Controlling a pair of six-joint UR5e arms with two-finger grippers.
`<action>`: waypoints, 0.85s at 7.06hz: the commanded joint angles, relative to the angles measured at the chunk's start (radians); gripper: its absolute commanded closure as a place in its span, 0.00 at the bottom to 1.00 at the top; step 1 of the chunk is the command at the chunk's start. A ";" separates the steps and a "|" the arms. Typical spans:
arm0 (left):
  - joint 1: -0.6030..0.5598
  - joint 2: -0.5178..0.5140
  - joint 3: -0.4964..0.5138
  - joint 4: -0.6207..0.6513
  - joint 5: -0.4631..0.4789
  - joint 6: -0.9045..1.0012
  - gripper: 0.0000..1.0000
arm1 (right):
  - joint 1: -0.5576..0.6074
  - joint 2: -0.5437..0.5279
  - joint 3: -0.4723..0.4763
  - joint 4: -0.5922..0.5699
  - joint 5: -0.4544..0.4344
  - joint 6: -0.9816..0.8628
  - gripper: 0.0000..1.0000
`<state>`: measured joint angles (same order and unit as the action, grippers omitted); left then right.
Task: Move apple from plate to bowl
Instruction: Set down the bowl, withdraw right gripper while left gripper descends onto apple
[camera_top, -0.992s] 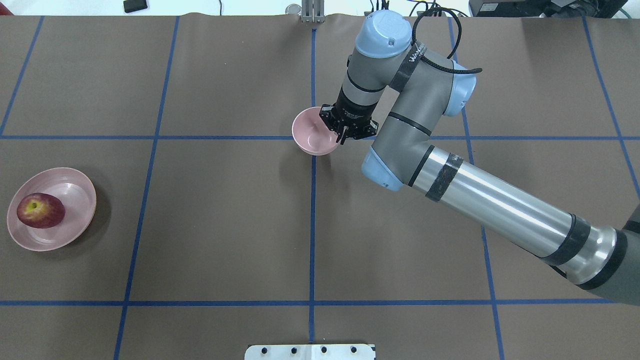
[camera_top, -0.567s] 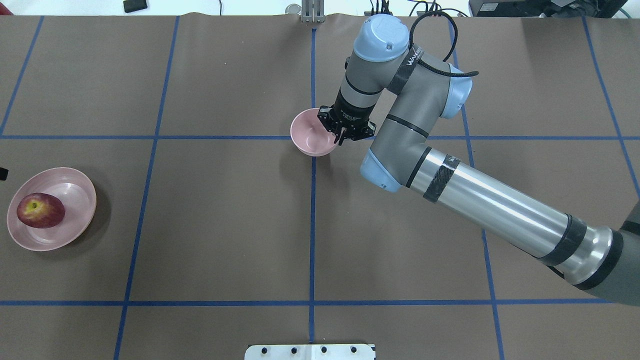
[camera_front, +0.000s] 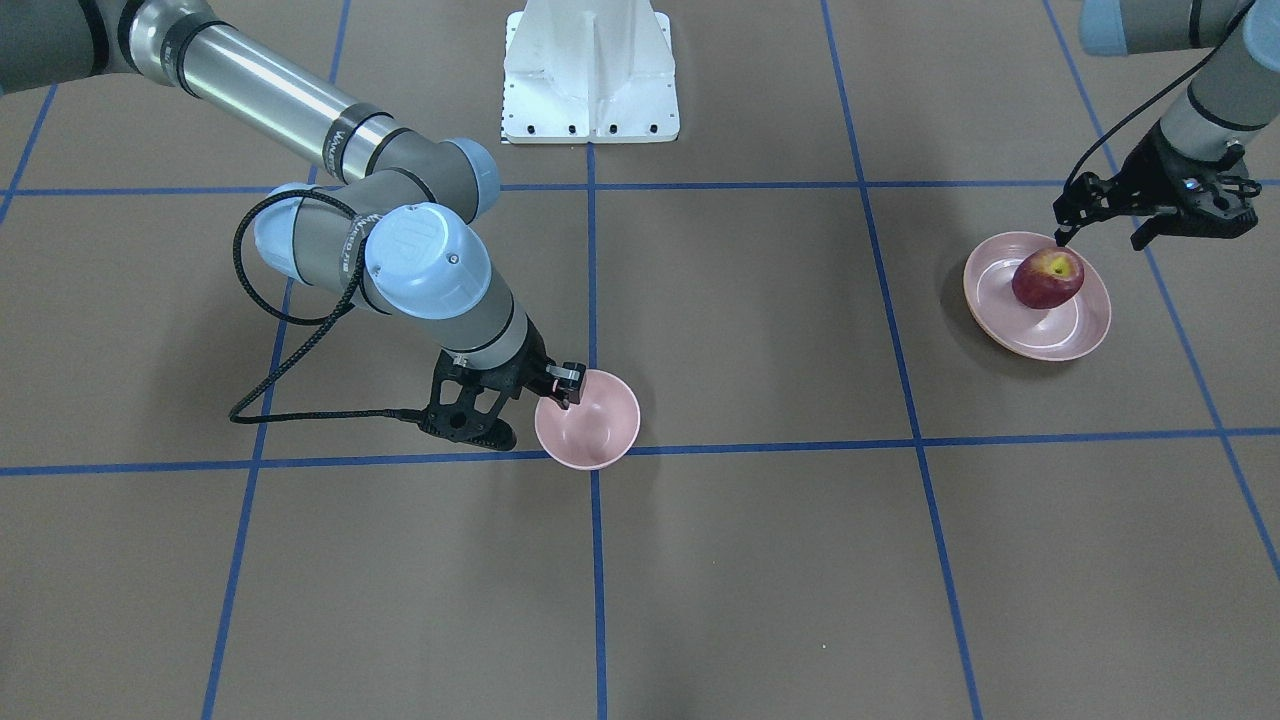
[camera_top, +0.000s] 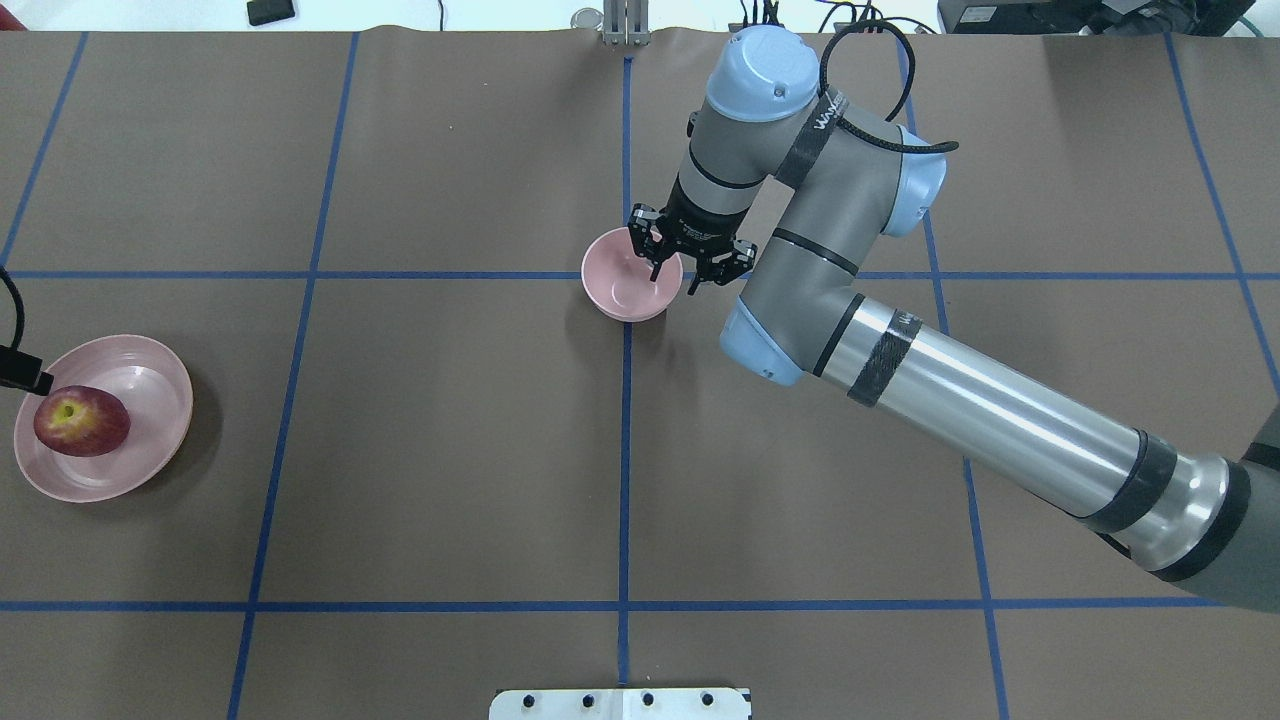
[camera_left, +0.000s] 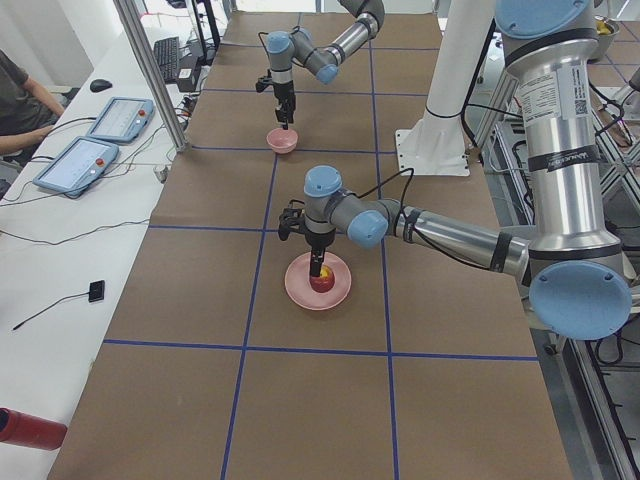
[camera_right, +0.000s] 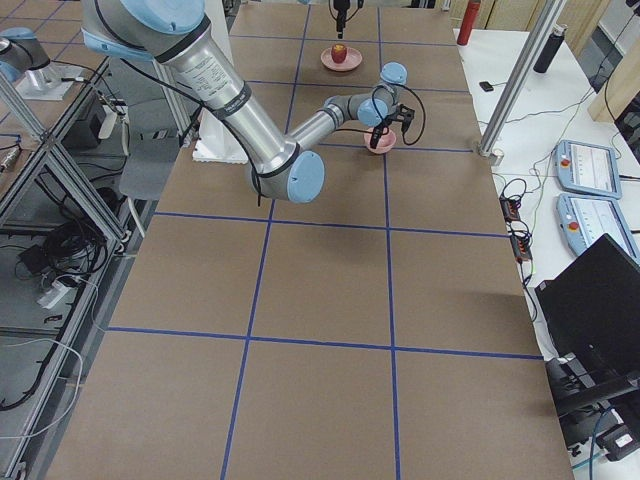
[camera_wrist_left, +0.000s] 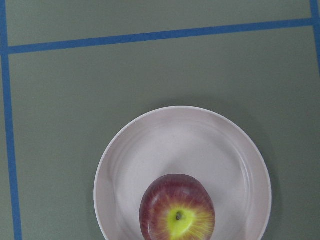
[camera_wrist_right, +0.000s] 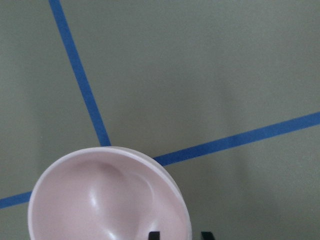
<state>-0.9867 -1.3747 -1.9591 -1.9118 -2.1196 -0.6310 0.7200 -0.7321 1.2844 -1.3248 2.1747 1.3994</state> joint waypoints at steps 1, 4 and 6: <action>0.077 -0.003 0.099 -0.184 0.036 -0.007 0.02 | 0.016 -0.055 0.047 0.006 0.007 -0.013 0.00; 0.092 -0.012 0.138 -0.194 0.041 -0.001 0.02 | 0.027 -0.086 0.084 0.007 0.022 -0.016 0.00; 0.103 -0.018 0.158 -0.193 0.041 -0.006 0.02 | 0.029 -0.092 0.085 0.007 0.023 -0.016 0.00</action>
<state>-0.8912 -1.3899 -1.8153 -2.1045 -2.0787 -0.6348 0.7477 -0.8207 1.3674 -1.3179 2.1973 1.3838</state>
